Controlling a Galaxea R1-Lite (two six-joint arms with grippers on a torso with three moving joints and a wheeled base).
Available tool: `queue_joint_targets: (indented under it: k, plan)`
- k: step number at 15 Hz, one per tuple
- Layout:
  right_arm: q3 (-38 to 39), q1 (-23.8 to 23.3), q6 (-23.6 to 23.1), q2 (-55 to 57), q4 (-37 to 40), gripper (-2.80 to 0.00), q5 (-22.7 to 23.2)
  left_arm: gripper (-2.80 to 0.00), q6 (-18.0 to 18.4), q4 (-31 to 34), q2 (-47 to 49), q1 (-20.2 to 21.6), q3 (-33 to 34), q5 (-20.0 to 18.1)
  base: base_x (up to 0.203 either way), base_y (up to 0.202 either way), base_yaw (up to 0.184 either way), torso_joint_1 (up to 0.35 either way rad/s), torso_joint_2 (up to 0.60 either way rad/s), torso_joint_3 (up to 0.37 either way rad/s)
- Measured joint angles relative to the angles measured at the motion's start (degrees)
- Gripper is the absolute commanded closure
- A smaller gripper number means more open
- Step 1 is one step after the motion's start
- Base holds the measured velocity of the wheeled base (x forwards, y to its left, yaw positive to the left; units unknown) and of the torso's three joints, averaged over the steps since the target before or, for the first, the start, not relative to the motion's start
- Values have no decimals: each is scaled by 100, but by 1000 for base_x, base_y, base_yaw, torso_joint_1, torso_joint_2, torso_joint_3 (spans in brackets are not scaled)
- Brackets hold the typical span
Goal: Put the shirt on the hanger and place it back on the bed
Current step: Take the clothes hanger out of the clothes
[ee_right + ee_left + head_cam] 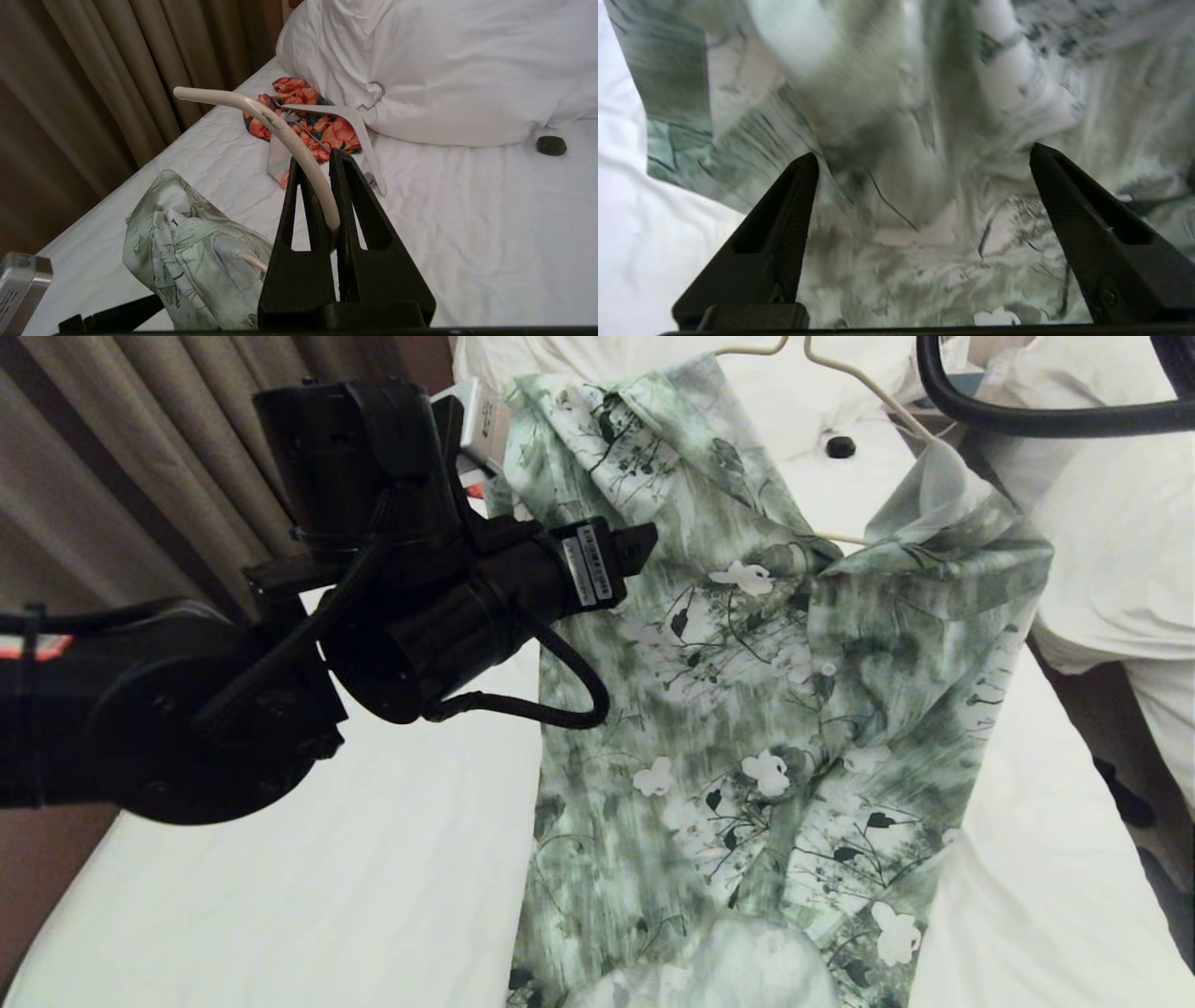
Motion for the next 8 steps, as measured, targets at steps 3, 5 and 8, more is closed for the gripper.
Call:
queue_joint_targets:
  k: [3, 5, 8]
  plan:
    - [0, 5, 2, 5, 0, 0, -1, 0, -2, -2, 35, 34, -61, -1, 0, 0, 0, 0, 0, 0]
    - [0, 0, -5, 18, 2, 0, -2, 0, 0, 2, 42, 41, -64, 0, 0, 0, 0, 0, 0, 0]
    - [0, -33, -7, 49, 1, 0, -1, 0, 0, 2, 2, 41, -27, 16, 0, 0, 0, 0, 0, 0]
